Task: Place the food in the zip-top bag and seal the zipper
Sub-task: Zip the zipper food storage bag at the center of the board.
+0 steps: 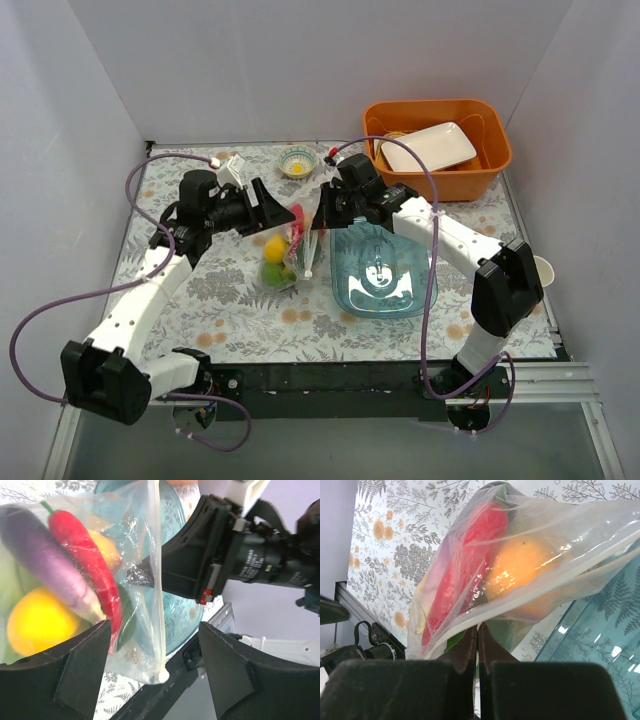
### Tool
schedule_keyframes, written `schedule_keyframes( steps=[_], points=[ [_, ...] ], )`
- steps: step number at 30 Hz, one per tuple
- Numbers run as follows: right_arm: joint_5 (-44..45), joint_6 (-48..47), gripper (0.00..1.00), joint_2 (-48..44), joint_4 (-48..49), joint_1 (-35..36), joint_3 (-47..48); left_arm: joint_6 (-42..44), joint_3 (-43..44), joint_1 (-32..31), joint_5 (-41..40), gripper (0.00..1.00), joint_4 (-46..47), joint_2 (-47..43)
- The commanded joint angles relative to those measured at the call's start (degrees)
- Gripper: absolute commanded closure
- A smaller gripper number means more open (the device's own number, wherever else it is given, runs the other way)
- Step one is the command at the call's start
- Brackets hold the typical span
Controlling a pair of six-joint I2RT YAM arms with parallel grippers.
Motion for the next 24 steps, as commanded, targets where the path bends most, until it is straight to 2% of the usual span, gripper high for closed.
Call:
schedule_keyframes(
  steps=[1, 9, 14, 20, 24],
  points=[
    [2.34, 0.80, 0.99, -3.86, 0.91, 0.05, -1.26, -2.96, -3.98, -0.28, -5.68, 0.30, -2.36, -6.36],
    [4.80, 1.76, 0.99, -6.85, 2.22, 0.05, -4.34, -22.88, -21.48, -0.36, -1.47, 0.33, 4.56, -21.13],
    [4.89, 1.59, 0.99, -7.55, 2.32, 0.05, -5.92, -31.26, -30.26, -0.45, -0.06, 0.35, 10.71, -28.95],
    [4.98, 1.85, 0.99, -7.56, 2.49, 0.14, -6.27, -39.26, -35.55, -1.50, 1.62, 0.39, 18.79, -30.02],
    [5.33, 1.85, 0.99, -7.29, 2.67, 0.05, -6.01, -42.52, -38.27, -4.39, 1.27, 0.40, 21.54, -29.14]
  ],
)
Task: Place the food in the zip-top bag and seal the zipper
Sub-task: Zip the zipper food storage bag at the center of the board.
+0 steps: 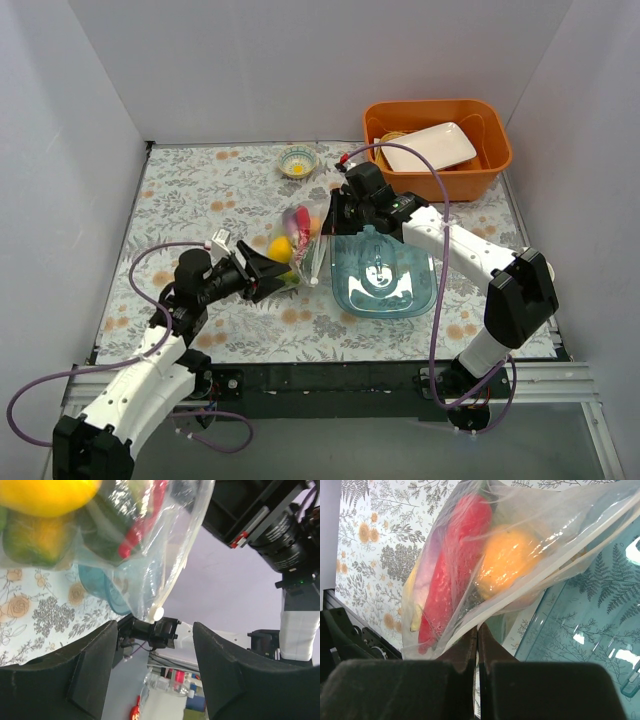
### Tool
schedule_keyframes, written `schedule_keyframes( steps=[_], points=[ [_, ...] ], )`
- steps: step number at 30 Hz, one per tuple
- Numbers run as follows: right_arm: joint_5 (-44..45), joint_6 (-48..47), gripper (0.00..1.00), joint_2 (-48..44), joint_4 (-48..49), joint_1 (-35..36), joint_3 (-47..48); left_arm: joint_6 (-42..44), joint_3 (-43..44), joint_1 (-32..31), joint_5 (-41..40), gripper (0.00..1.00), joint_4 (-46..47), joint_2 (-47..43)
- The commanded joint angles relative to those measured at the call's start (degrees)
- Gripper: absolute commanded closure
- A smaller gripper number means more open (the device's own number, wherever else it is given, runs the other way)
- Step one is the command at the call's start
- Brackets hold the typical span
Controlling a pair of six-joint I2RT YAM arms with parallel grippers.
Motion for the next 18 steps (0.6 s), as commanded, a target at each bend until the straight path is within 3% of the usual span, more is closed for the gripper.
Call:
schedule_keyframes(
  steps=[1, 9, 18],
  points=[
    [0.96, 0.60, 0.99, -1.63, 2.16, 0.05, 0.76, -6.39, -2.47, -3.18, 0.39, 0.40, 5.73, 0.43],
    [0.70, 0.34, 0.99, -0.66, 1.72, 0.05, 2.79, -7.27, -2.04, -10.30, -4.09, 0.39, 11.36, 6.14],
    [0.17, 0.96, 0.99, -0.93, 2.08, 0.05, 2.53, -8.42, -4.15, -10.74, -5.94, 0.44, 14.52, 8.52]
  ],
)
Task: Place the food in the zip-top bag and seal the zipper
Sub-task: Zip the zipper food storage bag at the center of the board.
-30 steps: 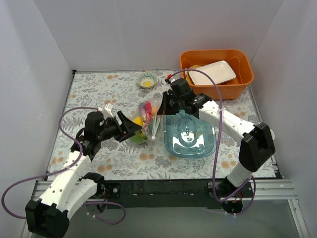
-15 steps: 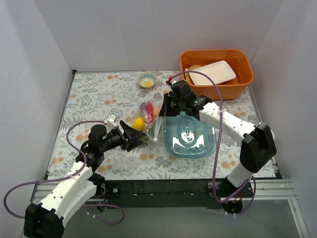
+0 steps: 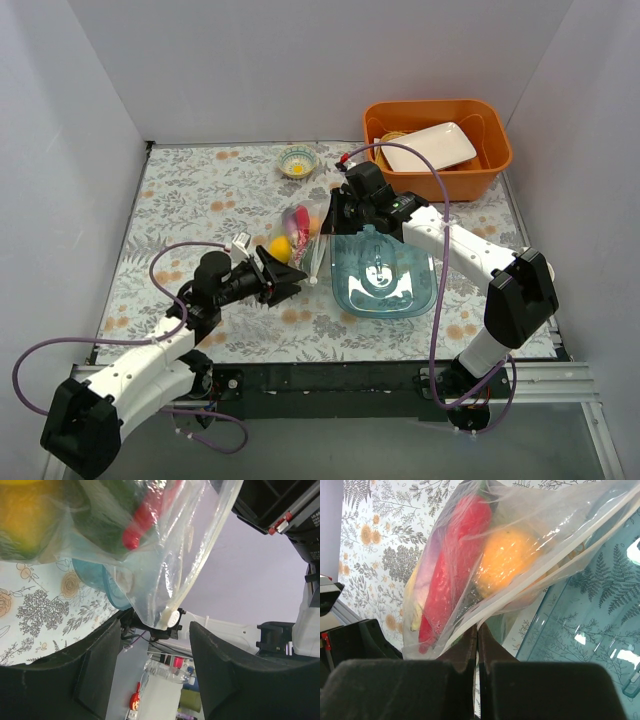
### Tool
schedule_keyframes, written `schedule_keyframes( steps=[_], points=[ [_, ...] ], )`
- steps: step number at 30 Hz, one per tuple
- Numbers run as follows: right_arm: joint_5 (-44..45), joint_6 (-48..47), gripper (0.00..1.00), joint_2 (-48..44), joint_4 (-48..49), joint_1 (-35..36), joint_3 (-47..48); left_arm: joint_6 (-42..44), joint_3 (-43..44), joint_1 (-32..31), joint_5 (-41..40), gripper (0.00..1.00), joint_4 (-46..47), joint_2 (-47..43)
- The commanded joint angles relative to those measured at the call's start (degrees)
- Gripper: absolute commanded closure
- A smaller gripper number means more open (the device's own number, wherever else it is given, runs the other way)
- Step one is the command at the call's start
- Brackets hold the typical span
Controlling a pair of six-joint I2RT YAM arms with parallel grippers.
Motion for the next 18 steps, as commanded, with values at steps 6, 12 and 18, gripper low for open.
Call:
schedule_keyframes(
  steps=[6, 12, 18],
  points=[
    [-0.53, 0.56, 0.99, -1.28, 1.92, 0.14, 2.48, -4.05, 0.24, -0.25, -3.13, 0.60, 4.92, 4.31],
    [-1.15, 0.56, 0.99, -1.19, 1.83, 0.05, 2.66, -5.10, 0.25, -0.60, -3.48, 0.61, 8.00, 6.70],
    [-1.50, 0.91, 0.99, -1.28, 2.10, 0.05, 2.13, -7.03, -0.81, -0.69, -3.83, 0.59, 11.33, 6.61]
  ],
)
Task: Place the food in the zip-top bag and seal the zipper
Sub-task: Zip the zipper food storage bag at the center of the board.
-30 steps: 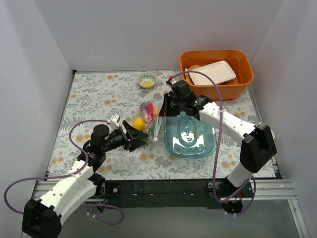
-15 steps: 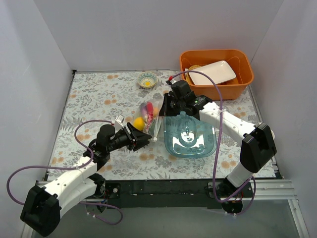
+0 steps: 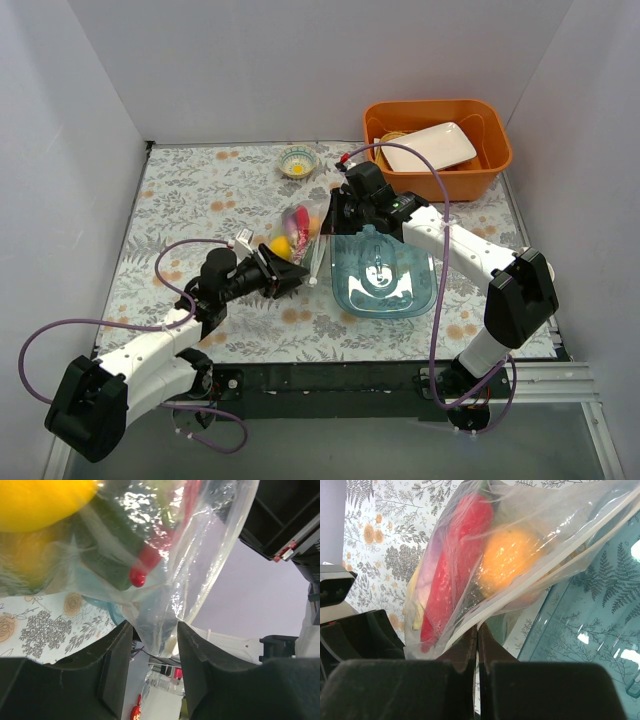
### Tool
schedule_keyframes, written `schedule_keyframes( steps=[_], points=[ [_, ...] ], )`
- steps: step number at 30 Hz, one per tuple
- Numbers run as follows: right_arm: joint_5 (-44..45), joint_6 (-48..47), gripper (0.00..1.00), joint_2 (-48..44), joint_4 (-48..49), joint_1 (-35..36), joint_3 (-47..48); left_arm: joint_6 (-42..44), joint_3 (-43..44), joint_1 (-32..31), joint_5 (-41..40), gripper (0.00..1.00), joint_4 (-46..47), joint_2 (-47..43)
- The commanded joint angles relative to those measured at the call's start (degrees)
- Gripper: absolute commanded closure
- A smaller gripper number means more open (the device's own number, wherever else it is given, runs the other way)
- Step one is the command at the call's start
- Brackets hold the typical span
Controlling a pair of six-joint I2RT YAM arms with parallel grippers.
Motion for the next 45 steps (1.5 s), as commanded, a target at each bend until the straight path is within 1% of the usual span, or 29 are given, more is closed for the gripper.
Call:
schedule_keyframes(
  steps=[1, 4, 6, 7, 8, 11, 19, 20, 21, 23, 24, 25, 30, 33, 34, 35, 36, 37, 39, 41, 44, 45],
  points=[
    [-0.95, 0.35, 0.99, -1.37, 2.10, 0.05, 2.02, -7.08, -0.39, -0.28, -1.25, 0.60, 4.21, -0.56],
    [-0.95, 0.35, 0.99, -1.54, 2.10, 0.14, 1.76, -8.04, -0.74, -0.36, -1.17, 0.60, 6.05, -0.12],
    [-1.04, 0.35, 0.99, -1.54, 2.10, 0.05, 1.58, -8.57, -1.01, -0.63, -1.16, 0.63, 6.76, 0.31],
    [-1.04, 0.35, 0.99, -1.63, 2.01, 0.05, 1.49, -8.66, -1.01, -0.72, -1.08, 0.65, 7.02, 0.58],
    [-1.04, 0.43, 0.99, -1.63, 2.10, 0.05, 1.41, -8.83, -1.01, -0.89, -1.08, 0.70, 6.94, 0.58],
    [-1.04, 0.43, 0.99, -1.72, 2.19, 0.05, 1.14, -9.19, -1.18, -0.98, -1.25, 0.77, 6.85, 0.23],
    [-0.25, 0.43, 0.99, -2.07, 2.27, 0.05, 0.44, -9.10, -1.36, -0.98, -2.13, 0.78, 4.31, -2.49],
    [-0.16, 0.43, 0.99, -2.07, 2.27, 0.05, 0.44, -8.84, -1.45, -0.98, -2.13, 0.81, 4.22, -2.67],
    [-0.16, 0.43, 0.99, -2.16, 2.19, 0.05, 0.35, -8.84, -1.45, -0.98, -2.13, 0.88, 4.13, -2.67],
    [-0.07, 0.43, 0.98, -2.25, 1.84, 0.05, 0.35, -8.92, -1.54, -0.98, -2.04, 0.93, 4.39, -2.67],
    [-0.07, 0.35, 0.97, -2.42, 1.75, 0.05, 0.26, -8.84, -1.45, -0.98, -1.87, 0.98, 4.65, -2.50],
    [0.19, 0.35, 0.95, -2.86, 1.48, 0.05, 0.00, -8.84, -1.36, -0.98, -1.78, 1.00, 5.35, -2.32],
    [0.72, 0.17, 0.89, -5.49, 0.35, -0.03, -0.62, -8.31, -1.01, -1.07, -0.99, 1.00, 6.67, -1.35],
    [2.38, 0.00, 0.78, -8.21, -2.73, 0.05, -1.23, -7.87, -0.74, -0.98, -1.25, 1.00, 5.89, -1.53],
    [3.87, -0.18, 0.69, -9.18, -3.78, 0.05, -1.49, -7.61, -0.74, -0.98, -1.43, 1.00, 5.80, -1.62],
    [4.32, -0.09, 0.66, -10.41, -4.92, 0.05, -2.97, -7.43, -0.48, -0.98, -1.43, 1.00, 5.62, -1.79],
    [4.49, -0.09, 0.65, -13.03, -5.11, 0.05, -4.03, -7.17, -0.31, -0.98, -1.51, 1.00, 5.27, -1.79],
    [4.41, -0.01, 0.60, -14.27, -5.28, 0.05, -5.00, -6.73, -0.13, -0.98, -1.52, 1.00, 5.18, -1.79],
    [3.88, 0.52, 0.59, -17.26, -6.34, 0.14, -8.08, -6.20, 0.40, -0.98, -1.60, 1.00, 4.66, -1.70],
    [0.99, 1.31, 0.59, -18.67, -6.43, 0.49, -10.10, -5.67, 0.57, -0.89, -1.87, 1.00, 4.57, -1.53],
    [-0.95, 3.32, 0.59, -19.47, -6.25, 3.91, -11.78, -4.53, 1.45, -0.98, -2.13, 1.00, 3.95, -1.09],
    [-1.13, 3.86, 0.59, -18.95, -6.08, 6.36, -11.43, -4.44, 1.71, -0.98, -2.13, 1.00, 3.86, -1.09]
  ],
)
